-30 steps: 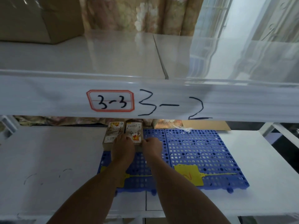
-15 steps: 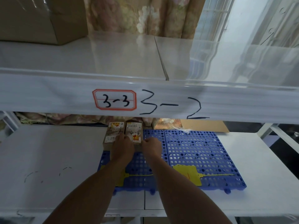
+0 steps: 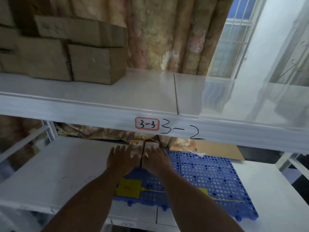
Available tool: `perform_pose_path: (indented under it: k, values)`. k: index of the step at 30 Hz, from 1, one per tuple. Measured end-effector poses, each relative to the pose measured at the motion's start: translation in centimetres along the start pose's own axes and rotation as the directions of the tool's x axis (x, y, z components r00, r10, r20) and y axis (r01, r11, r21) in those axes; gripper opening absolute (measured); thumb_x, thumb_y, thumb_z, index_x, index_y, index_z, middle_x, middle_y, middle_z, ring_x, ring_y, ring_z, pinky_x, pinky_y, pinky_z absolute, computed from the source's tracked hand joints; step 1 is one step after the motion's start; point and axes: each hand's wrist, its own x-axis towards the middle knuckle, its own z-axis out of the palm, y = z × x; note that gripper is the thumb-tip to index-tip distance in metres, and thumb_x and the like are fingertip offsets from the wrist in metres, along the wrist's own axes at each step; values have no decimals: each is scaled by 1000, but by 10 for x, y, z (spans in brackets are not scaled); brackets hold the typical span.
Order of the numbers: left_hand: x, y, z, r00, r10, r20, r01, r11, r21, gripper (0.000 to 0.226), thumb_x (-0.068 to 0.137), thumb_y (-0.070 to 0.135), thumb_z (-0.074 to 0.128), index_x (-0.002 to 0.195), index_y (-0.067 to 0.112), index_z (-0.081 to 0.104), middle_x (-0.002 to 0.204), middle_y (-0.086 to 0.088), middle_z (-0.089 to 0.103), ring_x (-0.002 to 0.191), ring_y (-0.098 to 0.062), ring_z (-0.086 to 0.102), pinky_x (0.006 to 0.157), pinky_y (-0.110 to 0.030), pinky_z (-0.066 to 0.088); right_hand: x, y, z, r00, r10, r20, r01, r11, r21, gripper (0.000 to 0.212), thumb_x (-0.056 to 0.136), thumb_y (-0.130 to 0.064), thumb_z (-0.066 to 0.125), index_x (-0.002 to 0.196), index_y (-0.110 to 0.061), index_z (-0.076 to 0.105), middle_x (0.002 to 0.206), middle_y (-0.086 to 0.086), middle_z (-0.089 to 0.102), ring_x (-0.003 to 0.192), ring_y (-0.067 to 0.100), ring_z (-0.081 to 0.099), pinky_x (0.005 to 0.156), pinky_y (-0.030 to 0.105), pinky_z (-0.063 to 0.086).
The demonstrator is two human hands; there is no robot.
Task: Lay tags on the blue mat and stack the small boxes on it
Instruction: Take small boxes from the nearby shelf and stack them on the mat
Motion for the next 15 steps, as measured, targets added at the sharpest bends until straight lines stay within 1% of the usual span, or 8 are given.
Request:
perform_pose_path:
  k: [2,4,7,9,11,12,13,15]
  values:
    - [-14,-16,-24,999,-46,-8,46,999,1,69,100,63,19,156,25,28,163,-3,28,150,-25,23,124,-46,12,-3,-19,-12,999,-33,22,34,999,-37,59,104,-46,32,157,-19,28,163,6,28,149,30,24,121,48,19]
    - [-30,-34,-47,998,-69,16,69,997,-20,74,99,66,18,158,23,25,165,-2,23,152,-23,19,125,-44,9,-10,-41,-26,997,-56,59,60,996,-64,60,104,-46,35,158,-20,25,164,5,24,150,31,23,121,49,20]
    - [-52,-67,-74,997,-74,-25,73,996,-46,77,96,70,19,159,24,23,166,0,23,152,-21,20,125,-45,11,-27,-78,-43,997,-70,41,71,997,-34,59,103,-52,34,154,-20,35,158,8,37,142,32,37,115,48,32]
    - [-67,-91,-92,994,-64,-85,61,997,-42,78,94,72,20,158,28,25,164,2,28,150,-22,25,123,-45,17,-38,-105,-52,996,-80,35,81,996,-40,64,102,-56,33,154,-18,34,154,12,42,136,35,43,110,47,38]
    - [-86,-115,-112,990,-67,-120,62,997,-42,73,94,71,23,156,33,29,160,3,36,147,-23,32,121,-44,23,-53,-136,-60,995,-82,49,84,996,-43,68,102,-60,29,156,-20,30,159,13,34,139,37,41,110,48,39]
    - [-95,-129,-121,988,-74,-132,70,997,-32,71,93,71,23,154,36,34,156,2,42,144,-24,37,119,-44,27,-60,-154,-64,994,-99,48,101,994,-34,67,102,-61,28,157,-22,29,161,12,31,141,37,38,112,48,37]
    - [-105,-143,-131,986,-80,-148,76,997,-31,71,91,73,21,150,38,41,152,2,47,141,-25,42,117,-44,31,-69,-171,-67,993,-116,35,117,993,-22,66,102,-60,28,156,-22,31,161,11,31,142,36,37,114,48,35]
    - [-127,-172,-151,985,-76,-154,74,997,-18,76,87,74,15,140,37,54,146,0,55,135,-27,48,113,-46,36,-89,-208,-76,989,-146,-1,146,989,4,61,103,-57,31,151,-22,42,156,11,42,140,33,42,115,48,34]
